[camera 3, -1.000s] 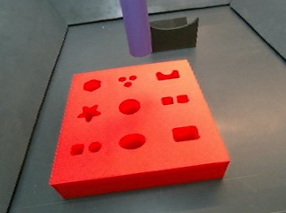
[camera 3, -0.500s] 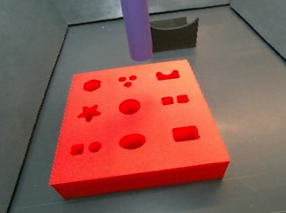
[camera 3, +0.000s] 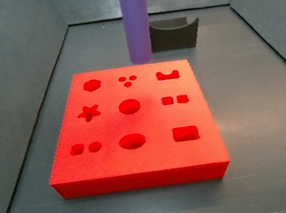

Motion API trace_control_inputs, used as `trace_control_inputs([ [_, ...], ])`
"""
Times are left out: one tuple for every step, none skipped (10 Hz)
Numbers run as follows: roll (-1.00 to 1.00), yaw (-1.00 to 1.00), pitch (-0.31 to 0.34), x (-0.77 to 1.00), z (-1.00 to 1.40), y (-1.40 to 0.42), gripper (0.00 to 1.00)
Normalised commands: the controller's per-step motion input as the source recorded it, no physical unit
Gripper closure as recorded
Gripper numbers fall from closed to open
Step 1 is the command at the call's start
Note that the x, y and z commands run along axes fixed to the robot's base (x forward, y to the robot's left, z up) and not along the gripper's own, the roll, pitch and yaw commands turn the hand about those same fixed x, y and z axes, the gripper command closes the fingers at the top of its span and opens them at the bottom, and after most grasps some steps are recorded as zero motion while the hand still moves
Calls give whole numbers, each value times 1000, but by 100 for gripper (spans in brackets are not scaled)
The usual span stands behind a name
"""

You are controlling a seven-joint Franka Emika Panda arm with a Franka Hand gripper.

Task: Insert the round object.

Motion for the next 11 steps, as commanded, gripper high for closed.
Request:
trace_control_inputs([
  [79, 0, -7, 183, -211, -94, 100],
  [113, 0, -4, 163, -237, -120, 100],
  [119, 0, 0, 177, -243, -131, 100],
  [116, 0, 0, 211, -220, -137, 100],
  [136, 0, 0, 240, -229, -149, 100],
  [189, 0, 0, 54, -229, -183, 100],
  [121, -54, -14, -271, -217, -109, 100],
  [67, -86, -79, -420, -200, -51, 100],
  [26, -83, -114, -463, -209, -29, 100],
  [0, -54, -184, -423, -180, -9, 100],
  [-71, 0, -230, -200, -220, -46, 100],
])
